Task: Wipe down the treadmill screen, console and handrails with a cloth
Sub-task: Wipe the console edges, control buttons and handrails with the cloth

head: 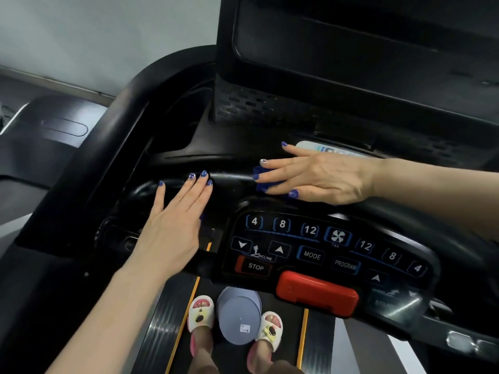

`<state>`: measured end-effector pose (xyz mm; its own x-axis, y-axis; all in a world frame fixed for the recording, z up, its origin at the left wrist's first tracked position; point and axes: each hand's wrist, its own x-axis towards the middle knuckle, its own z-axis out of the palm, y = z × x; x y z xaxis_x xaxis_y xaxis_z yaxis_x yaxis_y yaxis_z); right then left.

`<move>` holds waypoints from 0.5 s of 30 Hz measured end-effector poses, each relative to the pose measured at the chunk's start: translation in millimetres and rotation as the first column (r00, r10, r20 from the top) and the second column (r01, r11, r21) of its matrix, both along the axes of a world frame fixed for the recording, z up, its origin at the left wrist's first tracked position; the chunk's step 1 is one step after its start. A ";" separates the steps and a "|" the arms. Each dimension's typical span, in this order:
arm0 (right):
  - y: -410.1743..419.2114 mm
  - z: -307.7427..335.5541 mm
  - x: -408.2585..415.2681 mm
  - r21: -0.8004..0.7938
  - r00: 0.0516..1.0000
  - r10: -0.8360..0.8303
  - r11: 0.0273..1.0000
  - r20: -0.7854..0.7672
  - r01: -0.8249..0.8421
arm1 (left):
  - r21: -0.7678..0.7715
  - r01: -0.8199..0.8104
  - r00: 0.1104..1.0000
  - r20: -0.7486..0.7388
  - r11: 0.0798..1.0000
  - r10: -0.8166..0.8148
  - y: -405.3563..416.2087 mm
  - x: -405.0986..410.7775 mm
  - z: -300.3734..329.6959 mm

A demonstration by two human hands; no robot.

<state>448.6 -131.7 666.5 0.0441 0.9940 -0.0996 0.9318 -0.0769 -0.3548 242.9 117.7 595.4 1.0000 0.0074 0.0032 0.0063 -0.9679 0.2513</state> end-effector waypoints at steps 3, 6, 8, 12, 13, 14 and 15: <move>-5.5 -3.6 -1.1 0.022 0.995 0.013 1.000 0.095 -0.015 | 0.021 -0.004 1.000 -0.018 1.000 0.005 -1.4 1.7 5.5; -17.4 3.6 0.0 -0.056 1.000 -0.007 0.998 -0.014 0.006 | 0.038 -0.007 0.999 -0.044 0.999 0.009 -3.8 1.6 10.9; -32.6 4.1 -0.8 -0.045 0.997 -0.041 0.998 -0.059 0.039 | 0.039 -0.014 0.999 -0.052 0.999 0.017 -7.2 1.8 13.8; -28.4 0.9 -10.8 -0.053 0.999 -0.042 0.998 -0.015 0.041 | -0.003 -0.012 0.999 -0.042 1.000 0.012 -19.4 9.5 20.1; -31.6 -1.3 -12.3 -0.051 0.999 -0.051 0.997 -0.004 0.051 | -0.028 -0.011 0.999 -0.041 1.000 0.010 -22.9 11.9 22.7; -39.7 -1.3 -11.7 -0.041 0.998 -0.066 0.997 0.003 0.066 | -0.060 -0.011 0.999 -0.041 0.998 0.009 -26.7 13.7 25.7; -51.0 -0.7 -9.9 -0.033 0.997 -0.080 0.996 -0.013 0.080 | -0.094 -0.010 0.999 -0.041 0.995 0.006 -30.4 15.0 28.6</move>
<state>438.8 -182.7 665.8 0.1218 0.9836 -0.1327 0.9171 -0.1627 -0.3639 257.9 87.3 624.0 0.9992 0.0136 -0.0384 0.0259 -0.9397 0.3410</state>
